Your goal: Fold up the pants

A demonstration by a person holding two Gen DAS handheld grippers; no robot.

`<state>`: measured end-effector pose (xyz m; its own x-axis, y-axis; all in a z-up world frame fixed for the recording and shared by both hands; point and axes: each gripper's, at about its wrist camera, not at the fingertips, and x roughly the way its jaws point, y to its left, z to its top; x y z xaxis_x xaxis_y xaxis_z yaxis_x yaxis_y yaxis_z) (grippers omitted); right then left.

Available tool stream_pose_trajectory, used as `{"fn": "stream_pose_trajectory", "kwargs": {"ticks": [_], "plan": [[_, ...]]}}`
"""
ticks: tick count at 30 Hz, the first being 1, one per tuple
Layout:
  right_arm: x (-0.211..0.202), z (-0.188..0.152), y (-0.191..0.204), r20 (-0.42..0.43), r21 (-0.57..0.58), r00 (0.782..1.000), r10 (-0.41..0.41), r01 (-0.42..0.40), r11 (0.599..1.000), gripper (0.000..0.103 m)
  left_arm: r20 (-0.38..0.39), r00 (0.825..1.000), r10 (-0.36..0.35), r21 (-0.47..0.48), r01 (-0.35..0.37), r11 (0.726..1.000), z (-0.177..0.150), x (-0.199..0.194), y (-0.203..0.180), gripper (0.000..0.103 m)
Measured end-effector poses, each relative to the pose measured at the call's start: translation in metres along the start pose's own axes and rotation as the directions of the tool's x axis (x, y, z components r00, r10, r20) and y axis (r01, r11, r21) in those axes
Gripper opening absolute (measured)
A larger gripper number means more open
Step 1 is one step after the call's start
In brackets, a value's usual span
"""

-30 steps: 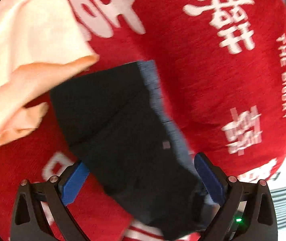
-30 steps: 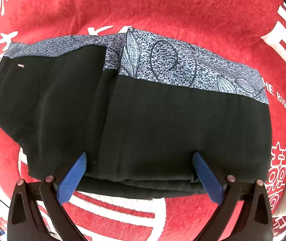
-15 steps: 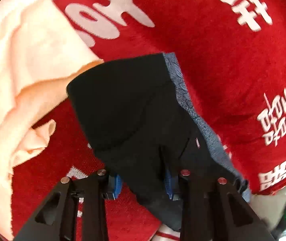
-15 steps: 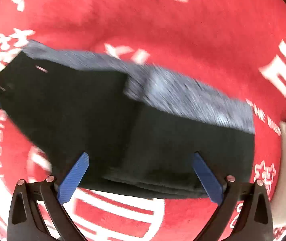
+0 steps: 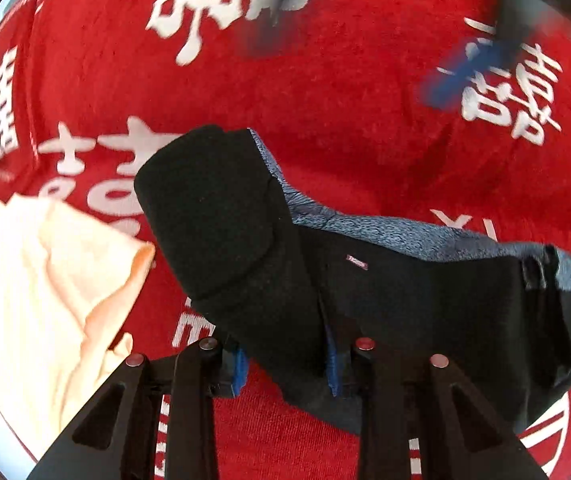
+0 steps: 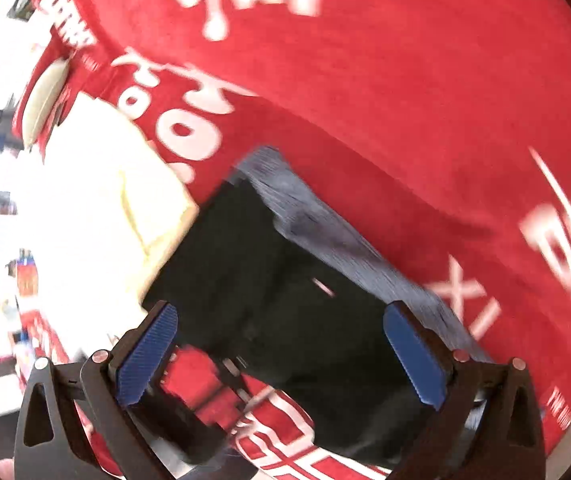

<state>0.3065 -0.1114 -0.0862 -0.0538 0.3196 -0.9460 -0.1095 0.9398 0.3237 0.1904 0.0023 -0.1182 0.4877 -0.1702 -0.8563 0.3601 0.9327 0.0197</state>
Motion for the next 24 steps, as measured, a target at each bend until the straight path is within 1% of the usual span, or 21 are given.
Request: {"fn": "stream_pose_trajectory", "kwargs": {"ticks": [2,4,5,6,7,10,11,12,13,14,17,19,22,24], "plan": [[0.017,0.023,0.017,-0.061,-0.016,0.998,0.016,-0.017,1.0,0.103,0.008,1.0,0.009,0.024,-0.009,1.0,0.001,-0.002,-0.004,0.031],[0.042,0.035,0.026,-0.142,-0.017,0.989,0.028,-0.031,0.999,0.103,0.014,1.0,0.017,0.042,-0.017,0.999,0.001,-0.006,-0.007,0.031],[0.056,0.04,0.033,-0.187,-0.028,0.982,0.016,-0.022,0.999,0.103,0.019,1.0,0.019,0.05,-0.02,0.999,0.001,-0.007,-0.008,0.031],[0.066,0.042,0.038,-0.208,-0.041,0.978,-0.012,0.003,0.999,0.103,0.022,1.0,0.022,0.057,-0.024,0.998,0.001,-0.008,-0.01,0.031],[0.076,0.045,0.043,-0.225,-0.064,0.973,-0.058,0.045,0.997,0.103,0.025,0.999,0.024,0.063,-0.026,0.998,0.0,-0.009,-0.012,0.031],[0.093,0.049,0.048,-0.264,-0.085,0.959,-0.102,0.082,0.993,0.103,0.037,0.999,0.026,0.072,-0.028,0.997,-0.001,-0.011,-0.015,0.031],[0.096,0.048,0.047,-0.272,-0.083,0.956,-0.109,0.09,0.992,0.094,0.04,0.999,0.026,0.077,-0.029,0.997,-0.001,-0.013,-0.016,0.031],[0.098,0.049,0.045,-0.28,-0.08,0.954,-0.111,0.092,0.993,0.082,0.04,0.999,0.023,0.081,-0.026,0.996,-0.001,-0.014,-0.017,0.031],[0.098,0.047,0.043,-0.284,-0.072,0.953,-0.102,0.084,0.994,0.044,0.037,0.999,0.017,0.082,-0.02,0.996,0.0,-0.015,-0.018,0.031],[0.095,0.044,0.04,-0.279,-0.056,0.957,-0.083,0.07,0.996,0.025,0.034,0.999,0.01,0.08,-0.013,0.997,0.0,-0.016,-0.019,0.031],[0.074,0.033,0.034,-0.203,-0.07,0.977,-0.068,0.054,0.996,0.02,0.059,0.998,-0.008,0.1,0.002,0.995,0.004,-0.028,-0.026,0.031],[0.054,0.022,0.022,-0.146,-0.054,0.989,-0.013,0.006,0.999,0.02,0.075,0.997,-0.027,0.113,0.019,0.993,0.007,-0.04,-0.033,0.031],[0.025,0.003,0.004,-0.067,-0.029,0.996,0.063,-0.065,0.997,0.019,0.096,0.994,-0.054,0.148,0.04,0.988,0.011,-0.057,-0.049,0.031],[0.004,-0.011,-0.011,-0.02,-0.006,0.993,0.115,-0.115,0.993,0.019,0.107,0.991,-0.074,0.168,0.056,0.984,0.014,-0.069,-0.06,0.031]]}}
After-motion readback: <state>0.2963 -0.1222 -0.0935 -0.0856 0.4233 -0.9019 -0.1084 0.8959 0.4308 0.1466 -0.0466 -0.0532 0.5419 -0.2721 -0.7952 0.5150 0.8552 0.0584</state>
